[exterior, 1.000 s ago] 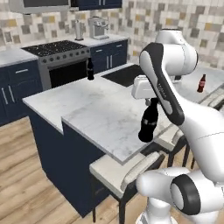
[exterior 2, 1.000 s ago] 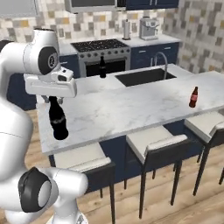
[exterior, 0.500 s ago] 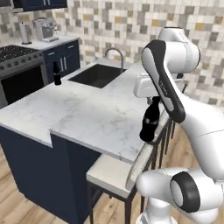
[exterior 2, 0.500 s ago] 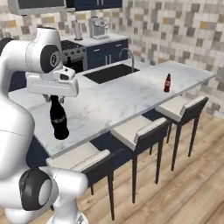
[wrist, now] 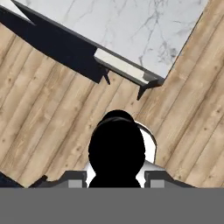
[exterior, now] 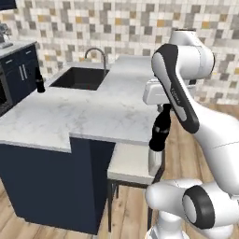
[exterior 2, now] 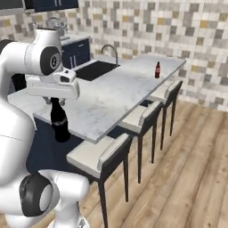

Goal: Place the large bottle from the dining counter next to the other large bottle outside the sink, and place the small bottle from the dining counter next to the other small bottle inside the sink.

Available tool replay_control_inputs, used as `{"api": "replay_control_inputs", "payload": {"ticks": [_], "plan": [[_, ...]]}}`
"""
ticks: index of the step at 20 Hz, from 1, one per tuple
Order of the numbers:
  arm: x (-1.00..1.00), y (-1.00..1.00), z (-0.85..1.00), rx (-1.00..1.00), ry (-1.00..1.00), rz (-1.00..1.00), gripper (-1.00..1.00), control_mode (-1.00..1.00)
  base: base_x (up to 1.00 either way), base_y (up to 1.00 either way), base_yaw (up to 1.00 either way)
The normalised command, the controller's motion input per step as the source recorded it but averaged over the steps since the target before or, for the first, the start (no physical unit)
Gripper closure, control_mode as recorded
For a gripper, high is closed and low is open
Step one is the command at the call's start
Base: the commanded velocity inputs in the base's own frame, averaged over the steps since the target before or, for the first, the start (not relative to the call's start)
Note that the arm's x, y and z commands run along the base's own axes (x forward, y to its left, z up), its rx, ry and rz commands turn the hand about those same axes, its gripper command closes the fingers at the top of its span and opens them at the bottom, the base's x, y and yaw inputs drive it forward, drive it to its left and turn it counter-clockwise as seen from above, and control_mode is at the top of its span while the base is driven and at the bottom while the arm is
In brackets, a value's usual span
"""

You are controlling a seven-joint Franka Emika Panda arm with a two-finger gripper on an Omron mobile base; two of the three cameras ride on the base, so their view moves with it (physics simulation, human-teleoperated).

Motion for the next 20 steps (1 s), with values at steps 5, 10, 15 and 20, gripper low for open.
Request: {"api": "replay_control_inputs", "payload": {"ticks": [5,10,15,20], "plan": [[0.00,0.00,0.00,0.00,0.00,0.00,1.00,1.00,0.00,1.00,-0.47],[0.00,0.00,0.00,0.00,0.00,0.00,1.00,1.00,0.00,1.00,-0.44],[0.00,0.00,0.00,0.00,0.00,0.00,1.00,1.00,-0.22,1.00,-0.41],[0.00,0.00,0.00,0.00,0.00,0.00,1.00,1.00,-0.31,1.00,-0.40]]}}
